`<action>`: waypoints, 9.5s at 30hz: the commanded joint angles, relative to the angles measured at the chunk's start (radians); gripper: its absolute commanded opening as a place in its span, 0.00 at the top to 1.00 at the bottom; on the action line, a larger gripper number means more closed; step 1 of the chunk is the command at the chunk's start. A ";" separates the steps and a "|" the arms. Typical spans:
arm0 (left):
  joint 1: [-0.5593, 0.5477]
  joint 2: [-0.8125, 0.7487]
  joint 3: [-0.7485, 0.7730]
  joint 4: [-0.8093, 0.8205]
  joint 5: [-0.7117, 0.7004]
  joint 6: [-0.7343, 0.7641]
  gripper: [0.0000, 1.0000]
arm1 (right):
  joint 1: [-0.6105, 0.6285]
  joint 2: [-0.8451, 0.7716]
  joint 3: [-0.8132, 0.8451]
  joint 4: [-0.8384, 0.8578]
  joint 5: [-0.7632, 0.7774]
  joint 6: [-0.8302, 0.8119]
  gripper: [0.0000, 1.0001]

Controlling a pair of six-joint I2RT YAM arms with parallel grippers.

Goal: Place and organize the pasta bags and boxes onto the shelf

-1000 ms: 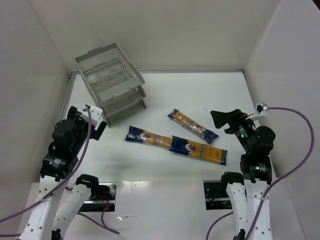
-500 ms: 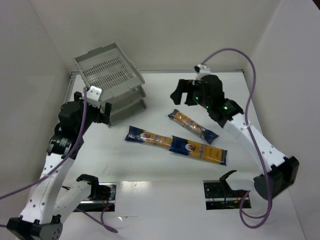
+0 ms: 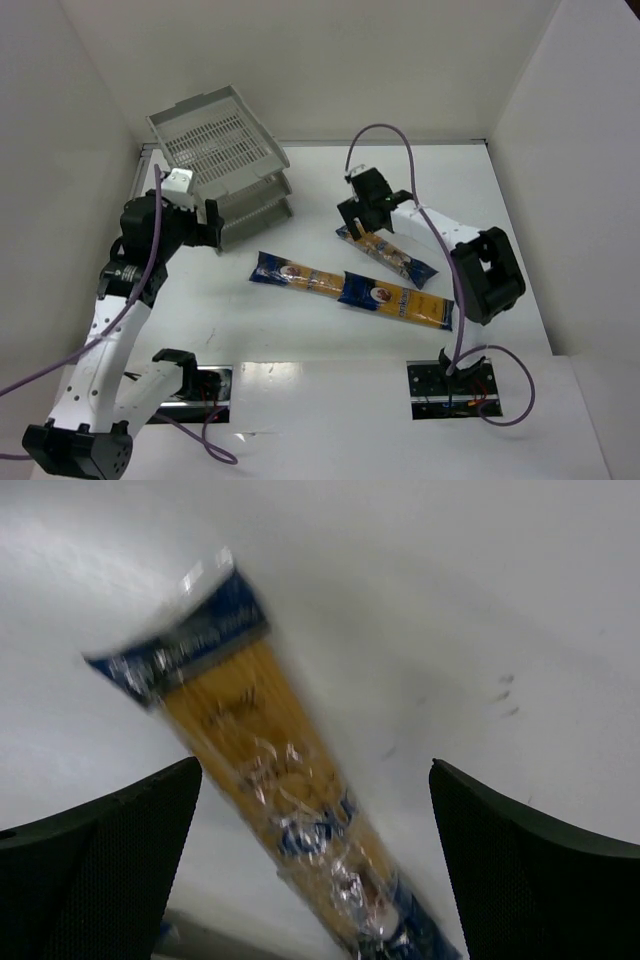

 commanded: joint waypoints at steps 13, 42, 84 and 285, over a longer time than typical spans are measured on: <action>0.027 -0.098 0.030 0.013 0.072 -0.056 0.00 | -0.052 -0.111 -0.232 0.045 -0.091 -0.145 0.00; 0.027 -0.054 -0.006 -0.023 0.115 0.062 0.07 | -0.052 0.192 0.178 -0.029 -0.339 0.076 1.00; 0.027 -0.092 0.037 -0.145 0.016 0.292 0.05 | -0.113 0.175 0.028 0.020 -0.165 0.296 0.00; 0.228 -0.391 -0.167 -0.008 -0.011 -0.014 0.04 | 0.433 -0.089 -0.098 0.230 -0.174 0.187 1.00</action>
